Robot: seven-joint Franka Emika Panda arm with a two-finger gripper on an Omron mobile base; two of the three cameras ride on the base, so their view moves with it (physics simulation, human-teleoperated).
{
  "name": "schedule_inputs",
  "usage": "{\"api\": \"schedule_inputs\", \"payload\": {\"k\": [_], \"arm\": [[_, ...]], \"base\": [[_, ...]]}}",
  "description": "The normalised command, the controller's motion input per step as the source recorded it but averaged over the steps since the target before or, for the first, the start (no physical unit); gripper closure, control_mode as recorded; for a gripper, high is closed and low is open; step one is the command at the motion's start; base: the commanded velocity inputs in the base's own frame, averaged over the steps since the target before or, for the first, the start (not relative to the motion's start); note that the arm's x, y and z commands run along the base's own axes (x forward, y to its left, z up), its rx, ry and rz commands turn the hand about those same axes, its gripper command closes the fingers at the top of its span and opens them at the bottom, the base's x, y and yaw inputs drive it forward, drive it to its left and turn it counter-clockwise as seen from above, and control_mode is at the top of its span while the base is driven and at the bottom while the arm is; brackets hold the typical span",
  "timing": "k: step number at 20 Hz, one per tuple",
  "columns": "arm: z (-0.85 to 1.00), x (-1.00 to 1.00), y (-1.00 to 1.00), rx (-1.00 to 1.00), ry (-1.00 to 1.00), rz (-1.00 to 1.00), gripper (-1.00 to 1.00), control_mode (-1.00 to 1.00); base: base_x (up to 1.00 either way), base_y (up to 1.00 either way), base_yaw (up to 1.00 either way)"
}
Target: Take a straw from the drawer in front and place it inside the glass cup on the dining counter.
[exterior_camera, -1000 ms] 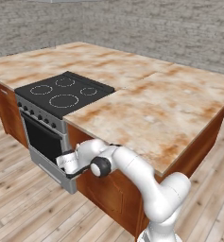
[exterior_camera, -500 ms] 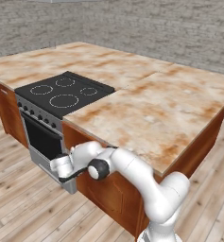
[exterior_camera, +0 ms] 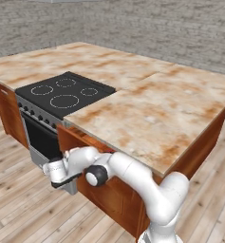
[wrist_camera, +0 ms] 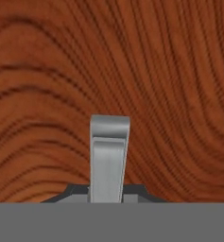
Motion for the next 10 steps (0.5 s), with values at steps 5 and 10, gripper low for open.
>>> {"api": "schedule_inputs", "payload": {"k": [5, 10], "arm": [[0.0, -0.34, 0.28, 0.0, 0.0, -0.05, 1.0, -1.0], [0.0, -0.34, 0.31, 0.0, 0.0, -0.05, 1.0, -1.0]], "base": [[0.0, 0.0, 0.0], [0.0, 0.0, 0.0]]}}
